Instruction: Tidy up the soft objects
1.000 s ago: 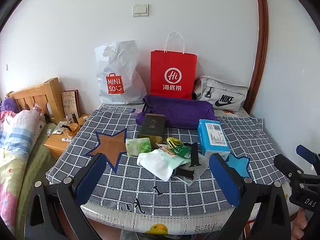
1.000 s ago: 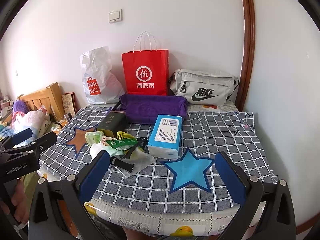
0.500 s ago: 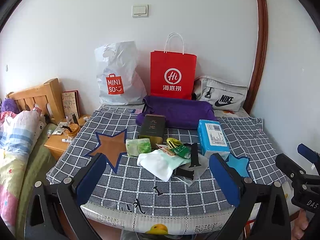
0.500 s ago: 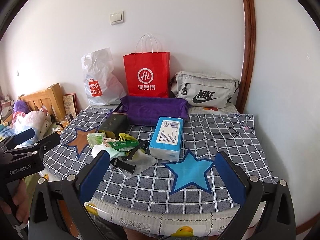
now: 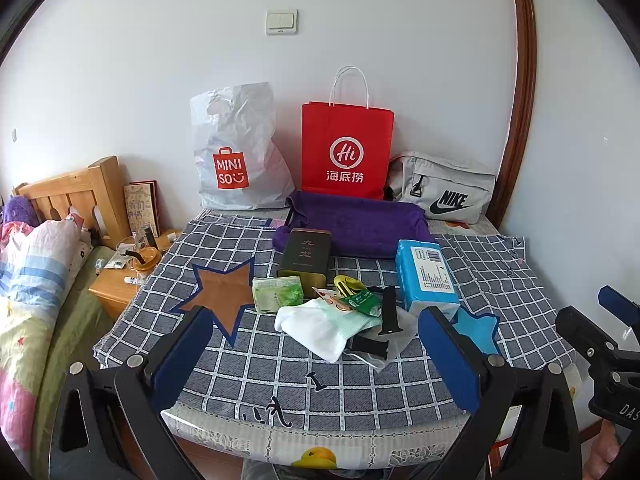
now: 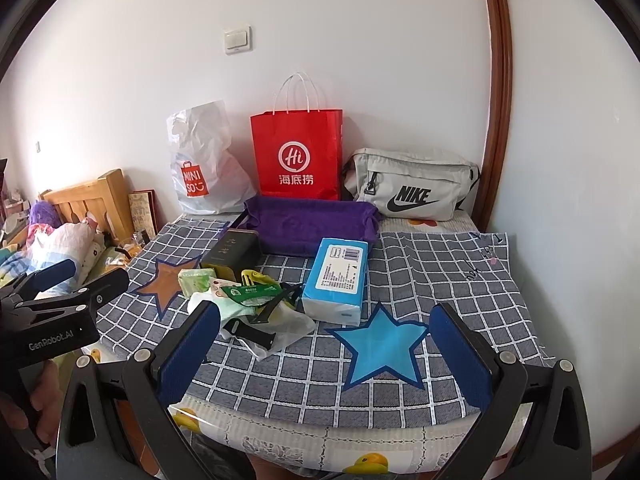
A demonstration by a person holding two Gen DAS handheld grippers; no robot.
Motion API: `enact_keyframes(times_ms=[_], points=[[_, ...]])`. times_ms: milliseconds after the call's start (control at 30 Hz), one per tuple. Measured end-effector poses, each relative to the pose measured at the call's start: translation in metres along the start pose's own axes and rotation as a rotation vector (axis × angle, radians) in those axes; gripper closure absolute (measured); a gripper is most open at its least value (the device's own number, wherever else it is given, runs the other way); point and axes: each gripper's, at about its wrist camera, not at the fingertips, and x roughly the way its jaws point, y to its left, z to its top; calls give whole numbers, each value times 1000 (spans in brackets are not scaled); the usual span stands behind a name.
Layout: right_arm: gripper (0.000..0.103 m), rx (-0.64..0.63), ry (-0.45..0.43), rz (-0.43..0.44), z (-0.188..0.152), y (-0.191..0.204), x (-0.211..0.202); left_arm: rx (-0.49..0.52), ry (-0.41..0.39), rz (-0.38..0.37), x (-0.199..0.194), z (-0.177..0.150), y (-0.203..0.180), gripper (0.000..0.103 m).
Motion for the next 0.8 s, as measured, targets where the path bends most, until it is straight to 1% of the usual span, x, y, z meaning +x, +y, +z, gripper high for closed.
enact_keyframes(times_ms=[800], points=[[0, -12, -9, 15, 1, 6, -4, 9, 12, 5, 3, -4, 5, 0]])
